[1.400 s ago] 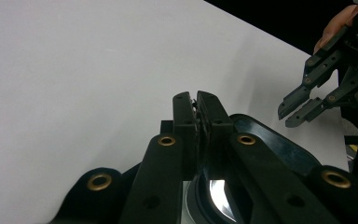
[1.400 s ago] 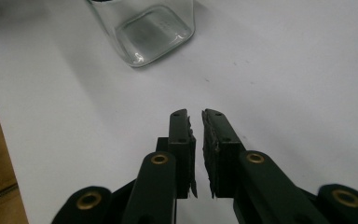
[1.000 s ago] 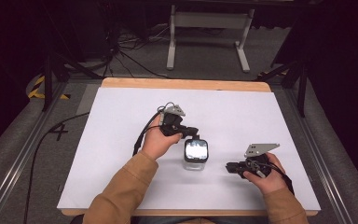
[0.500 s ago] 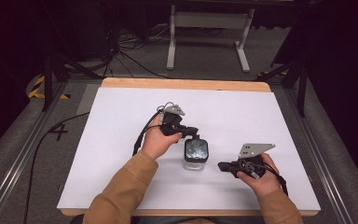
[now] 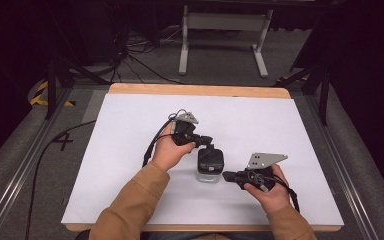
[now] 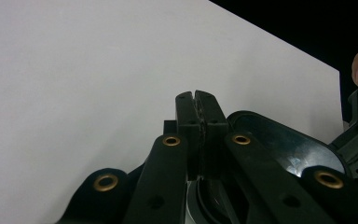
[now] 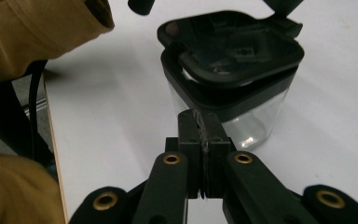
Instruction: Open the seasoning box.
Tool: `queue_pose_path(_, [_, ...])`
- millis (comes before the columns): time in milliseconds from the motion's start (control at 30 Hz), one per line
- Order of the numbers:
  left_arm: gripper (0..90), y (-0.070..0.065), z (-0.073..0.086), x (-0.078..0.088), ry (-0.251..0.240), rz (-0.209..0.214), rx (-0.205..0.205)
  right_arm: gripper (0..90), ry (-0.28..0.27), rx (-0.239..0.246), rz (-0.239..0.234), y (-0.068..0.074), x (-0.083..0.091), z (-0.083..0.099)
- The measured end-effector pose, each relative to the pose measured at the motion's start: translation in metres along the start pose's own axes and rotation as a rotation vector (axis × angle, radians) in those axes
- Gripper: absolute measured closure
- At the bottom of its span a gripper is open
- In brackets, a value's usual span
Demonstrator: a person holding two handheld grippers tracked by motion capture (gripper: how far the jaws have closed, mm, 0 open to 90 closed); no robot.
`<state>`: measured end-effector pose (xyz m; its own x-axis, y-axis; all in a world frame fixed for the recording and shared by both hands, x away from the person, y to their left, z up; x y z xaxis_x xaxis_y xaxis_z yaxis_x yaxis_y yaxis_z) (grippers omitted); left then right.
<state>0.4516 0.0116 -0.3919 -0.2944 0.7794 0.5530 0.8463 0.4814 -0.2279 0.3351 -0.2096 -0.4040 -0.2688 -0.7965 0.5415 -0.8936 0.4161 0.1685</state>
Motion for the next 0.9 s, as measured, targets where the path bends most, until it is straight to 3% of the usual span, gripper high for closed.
queue_pose_path(133, [89.6, 0.000, 0.000, 0.000, -0.002, 0.000, 0.001, 89.7, -0.019, -0.001, 0.002, 0.001, -0.004, -0.003])
queue_pose_path(267, [88.2, -0.002, 0.000, 0.002, 0.004, -0.026, -0.020, 89.8, -0.027, 0.005, 0.005, 0.001, -0.004, -0.004])
queue_pose_path(333, [87.6, -0.003, -0.001, 0.005, -0.017, -0.035, -0.025, 89.8, -0.032, 0.004, 0.008, 0.000, -0.004, -0.005])
queue_pose_path(500, [87.4, -0.006, -0.004, 0.020, -0.060, -0.043, -0.021, 89.9, -0.041, 0.012, 0.007, 0.000, -0.003, -0.007])
queue_pose_path(667, [87.8, -0.013, -0.004, 0.050, -0.087, -0.048, -0.013, 89.9, -0.057, 0.027, 0.000, -0.001, -0.001, -0.014])
queue_pose_path(900, [89.0, -0.022, 0.004, 0.077, -0.059, -0.031, 0.007, 89.9, -0.081, 0.044, -0.003, -0.005, 0.002, -0.022])
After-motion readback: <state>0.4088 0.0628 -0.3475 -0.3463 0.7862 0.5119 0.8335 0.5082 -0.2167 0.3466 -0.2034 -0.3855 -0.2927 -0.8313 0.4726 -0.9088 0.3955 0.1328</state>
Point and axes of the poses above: each handheld gripper's, and its own axes: x roughly backward along the jaws, z roughly out of its underside, y roughly to its left, the point moved 2 cm from there along -x, roughly forward along the jaws, and after that the axes turned 7 degrees about -z, right-handed, at the moved point
